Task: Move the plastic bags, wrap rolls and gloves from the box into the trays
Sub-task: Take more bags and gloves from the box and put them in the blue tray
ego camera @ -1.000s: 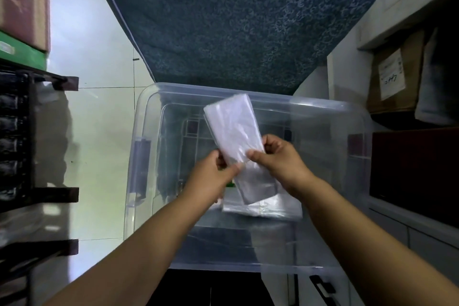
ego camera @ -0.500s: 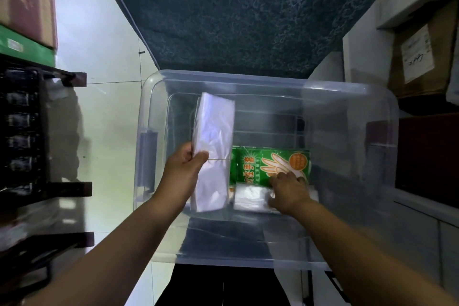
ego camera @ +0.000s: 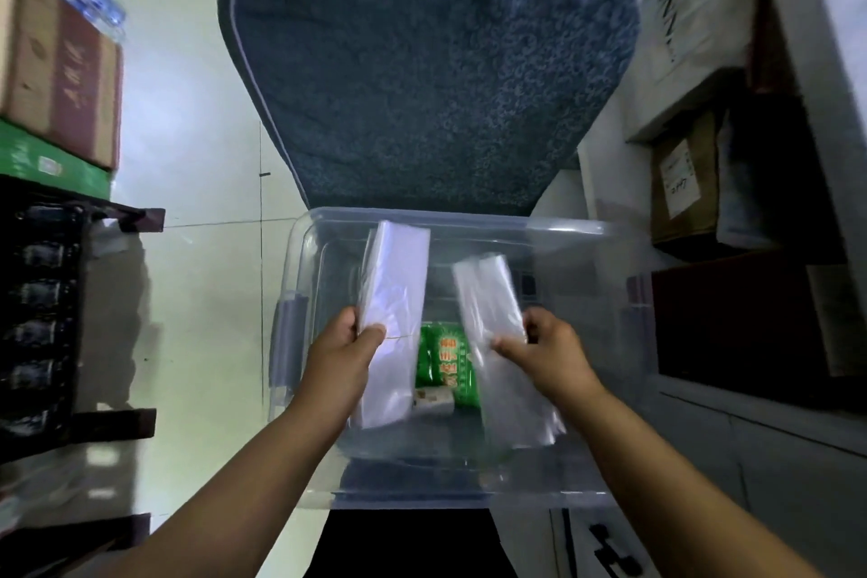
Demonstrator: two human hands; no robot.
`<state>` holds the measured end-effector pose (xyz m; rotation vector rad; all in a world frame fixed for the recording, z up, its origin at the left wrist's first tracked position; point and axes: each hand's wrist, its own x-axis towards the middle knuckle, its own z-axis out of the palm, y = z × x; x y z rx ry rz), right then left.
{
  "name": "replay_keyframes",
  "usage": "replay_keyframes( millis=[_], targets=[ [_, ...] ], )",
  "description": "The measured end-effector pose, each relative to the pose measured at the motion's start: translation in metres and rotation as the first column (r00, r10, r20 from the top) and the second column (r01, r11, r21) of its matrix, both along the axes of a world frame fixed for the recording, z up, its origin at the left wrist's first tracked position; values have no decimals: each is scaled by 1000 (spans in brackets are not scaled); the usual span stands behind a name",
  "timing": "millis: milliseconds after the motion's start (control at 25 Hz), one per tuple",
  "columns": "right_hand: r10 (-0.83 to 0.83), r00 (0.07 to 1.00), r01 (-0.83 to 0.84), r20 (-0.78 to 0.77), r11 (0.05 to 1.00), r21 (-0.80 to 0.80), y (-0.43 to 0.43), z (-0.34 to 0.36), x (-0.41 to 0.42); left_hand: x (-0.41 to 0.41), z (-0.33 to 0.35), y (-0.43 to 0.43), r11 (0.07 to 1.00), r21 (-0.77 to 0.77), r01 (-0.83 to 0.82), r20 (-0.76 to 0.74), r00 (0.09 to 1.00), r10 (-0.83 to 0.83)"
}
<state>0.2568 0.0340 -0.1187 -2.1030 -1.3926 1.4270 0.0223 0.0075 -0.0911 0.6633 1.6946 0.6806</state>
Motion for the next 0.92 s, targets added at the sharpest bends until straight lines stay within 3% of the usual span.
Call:
replay_keyframes(
  millis=[120,240,480,520,600,680,800,920],
  targets=[
    [-265,880,299,-395,954,25,3,67,-18,10,39,3,999,44,17,75,997,-21],
    [-308,792,393,-526,918,54,0,114,-36,29,75,6,997,71,12,204,979,-26],
    [-305,796,470,-523,856,217,-24,188,-44,61,145,4,982,185,42,425,898,-118],
    [-289,832,455,-473,844,284,-30,198,-41,67,154,3,975,214,66,440,885,-156],
    [-252,942,327,-221,833,447,-43,213,-29,80,168,-1,959,258,118,453,862,-228],
    [-251,967,234,-34,833,502,-59,224,-15,95,175,-5,943,286,169,469,834,-292],
    [-292,937,348,-191,833,430,-88,244,7,123,187,-13,915,297,274,513,762,-395],
    [-373,858,501,-354,761,412,-120,269,36,159,204,-28,877,320,359,576,661,-481]
  ],
)
